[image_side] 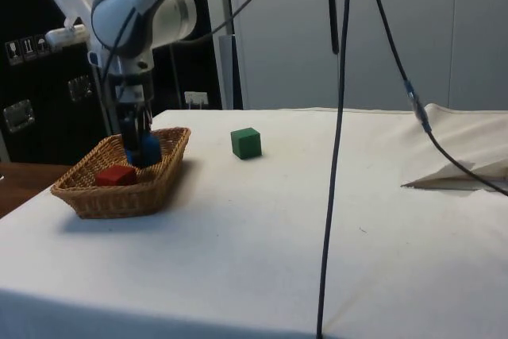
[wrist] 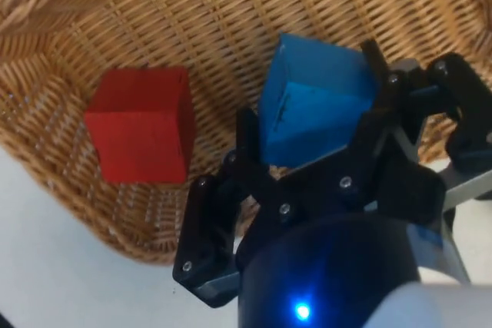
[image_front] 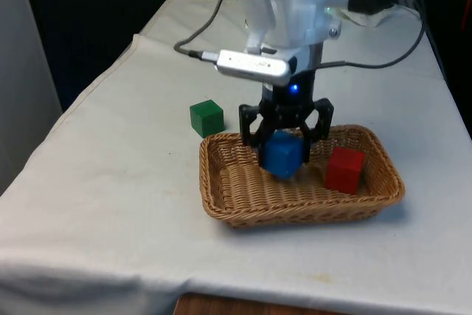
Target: Pick up exactly two blocks and place them into the basket.
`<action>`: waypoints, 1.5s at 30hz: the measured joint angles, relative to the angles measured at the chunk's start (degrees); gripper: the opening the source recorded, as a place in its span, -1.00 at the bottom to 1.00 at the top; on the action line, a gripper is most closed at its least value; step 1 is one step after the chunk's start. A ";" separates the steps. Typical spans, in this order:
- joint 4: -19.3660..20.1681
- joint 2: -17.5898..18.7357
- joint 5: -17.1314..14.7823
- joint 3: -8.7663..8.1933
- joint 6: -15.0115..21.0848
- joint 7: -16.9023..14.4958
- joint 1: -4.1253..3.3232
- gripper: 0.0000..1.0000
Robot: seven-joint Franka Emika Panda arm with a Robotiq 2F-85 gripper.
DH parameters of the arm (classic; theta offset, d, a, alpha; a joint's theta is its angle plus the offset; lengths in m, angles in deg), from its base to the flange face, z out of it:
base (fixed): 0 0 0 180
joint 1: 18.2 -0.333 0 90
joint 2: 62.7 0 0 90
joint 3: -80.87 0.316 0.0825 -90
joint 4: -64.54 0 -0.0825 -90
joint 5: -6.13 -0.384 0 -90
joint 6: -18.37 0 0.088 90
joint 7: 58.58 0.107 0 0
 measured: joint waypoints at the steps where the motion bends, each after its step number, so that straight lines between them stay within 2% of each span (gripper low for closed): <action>1: 0.00 0.34 -0.06 0.06 0.29 -0.11 0.00 -0.14; 4: -0.23 0.97 -0.11 0.17 1.09 -0.52 0.06 -0.14; 7: -0.52 0.97 -0.11 0.17 1.03 -0.63 0.11 -0.04; 8: -0.63 0.97 -0.11 0.17 0.97 -0.74 0.17 0.30; 11: -0.80 0.97 -0.11 0.17 0.80 -0.92 0.23 0.90; 12: -0.86 0.97 -0.11 0.17 0.80 -0.97 0.23 0.99; 24: -0.92 0.97 -0.11 0.17 0.80 -1.09 0.23 1.00; 27: -0.80 0.34 -0.11 0.11 -0.11 -1.09 0.17 1.00; 33: 1.03 -2.75 0.29 -0.11 -1.95 -1.09 -0.23 1.00; 40: 7.39 -9.00 1.32 -0.17 -2.18 -1.09 -0.97 1.00; 42: 7.39 -9.00 1.32 -0.17 -2.18 -1.09 -0.97 1.00; 45: 9.57 -11.17 1.66 -0.17 -2.18 -1.09 -1.20 1.00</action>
